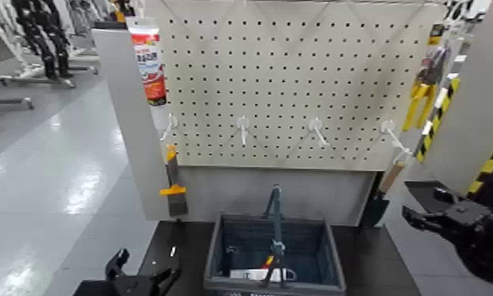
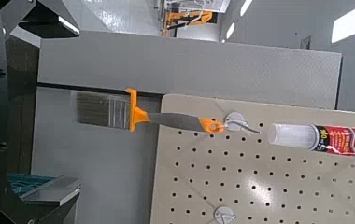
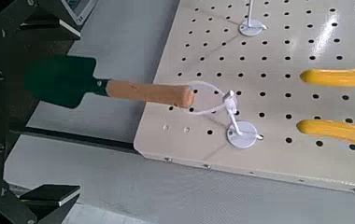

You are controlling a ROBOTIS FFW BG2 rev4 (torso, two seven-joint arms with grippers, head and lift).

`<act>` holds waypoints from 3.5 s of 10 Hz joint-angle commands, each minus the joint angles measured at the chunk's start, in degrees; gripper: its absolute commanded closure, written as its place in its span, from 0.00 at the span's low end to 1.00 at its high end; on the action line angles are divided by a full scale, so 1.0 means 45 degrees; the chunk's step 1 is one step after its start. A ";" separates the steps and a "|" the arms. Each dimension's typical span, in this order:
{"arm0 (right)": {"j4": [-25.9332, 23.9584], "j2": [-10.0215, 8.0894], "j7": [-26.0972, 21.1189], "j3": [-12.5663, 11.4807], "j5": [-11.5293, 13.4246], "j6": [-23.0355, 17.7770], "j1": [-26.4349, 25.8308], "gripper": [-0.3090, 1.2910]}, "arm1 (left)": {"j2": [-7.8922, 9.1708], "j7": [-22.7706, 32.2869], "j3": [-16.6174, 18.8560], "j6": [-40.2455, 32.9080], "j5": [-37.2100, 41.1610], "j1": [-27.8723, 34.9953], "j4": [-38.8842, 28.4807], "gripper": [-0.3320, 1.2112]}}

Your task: Put the tool with the wooden handle into the crate.

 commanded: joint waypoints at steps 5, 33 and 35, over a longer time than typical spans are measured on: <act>0.3876 -0.0457 0.0437 0.1918 -0.0535 -0.1400 -0.2779 0.28 | -0.0040 0.0000 -0.0102 0.0021 0.0000 -0.0131 0.0059 0.29; -0.2061 0.2043 -0.0677 0.1488 -0.2957 -0.1126 0.0600 0.93 | -0.0059 -0.0136 -0.0102 0.0040 0.0000 -0.0228 0.0196 0.29; -0.1476 0.2551 -0.0755 0.1859 -0.3582 -0.1771 0.0639 0.93 | -0.0059 -0.0136 -0.0083 0.0040 0.0000 -0.0209 0.0196 0.29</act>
